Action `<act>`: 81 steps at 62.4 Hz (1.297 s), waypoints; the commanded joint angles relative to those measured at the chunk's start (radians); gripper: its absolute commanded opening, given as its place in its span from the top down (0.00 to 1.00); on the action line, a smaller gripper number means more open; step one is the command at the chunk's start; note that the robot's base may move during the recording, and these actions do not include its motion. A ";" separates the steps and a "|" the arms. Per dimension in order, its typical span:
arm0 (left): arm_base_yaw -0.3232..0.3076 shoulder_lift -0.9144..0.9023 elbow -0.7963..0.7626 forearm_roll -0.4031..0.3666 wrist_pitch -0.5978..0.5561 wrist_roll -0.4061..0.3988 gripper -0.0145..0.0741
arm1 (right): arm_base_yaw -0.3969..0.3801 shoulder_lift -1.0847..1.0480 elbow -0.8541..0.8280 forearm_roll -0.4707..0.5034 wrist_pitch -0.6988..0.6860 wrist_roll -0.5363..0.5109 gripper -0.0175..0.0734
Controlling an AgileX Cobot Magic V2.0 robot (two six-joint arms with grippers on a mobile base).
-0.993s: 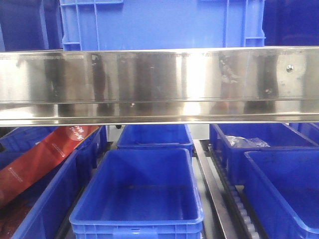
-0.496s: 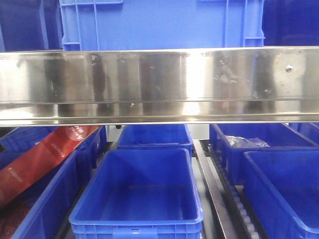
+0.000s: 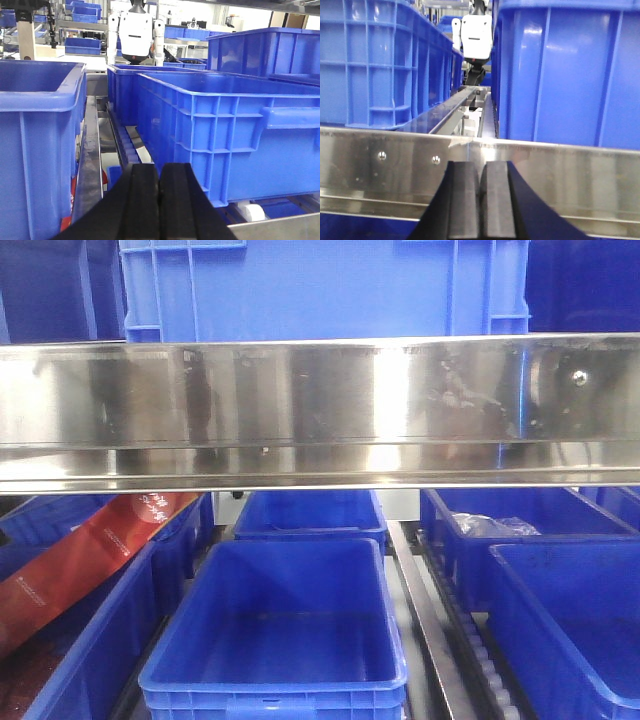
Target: Place valve from conveyor to right shelf box
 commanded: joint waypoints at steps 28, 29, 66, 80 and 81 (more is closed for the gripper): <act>0.004 -0.005 0.000 -0.010 -0.026 -0.005 0.96 | -0.005 -0.009 0.002 -0.015 -0.040 0.008 0.99; 0.004 -0.005 0.000 -0.010 -0.026 -0.005 0.96 | -0.005 -0.009 0.002 -0.015 -0.040 0.008 0.99; 0.030 -0.034 0.048 0.075 -0.039 -0.005 0.96 | -0.005 -0.009 0.002 -0.015 -0.040 0.008 0.99; 0.177 -0.239 0.255 0.101 -0.042 -0.005 0.96 | -0.005 -0.009 0.002 -0.015 -0.040 0.008 0.99; 0.184 -0.261 0.267 0.101 -0.041 -0.005 0.96 | -0.005 -0.009 0.002 -0.015 -0.040 0.008 0.99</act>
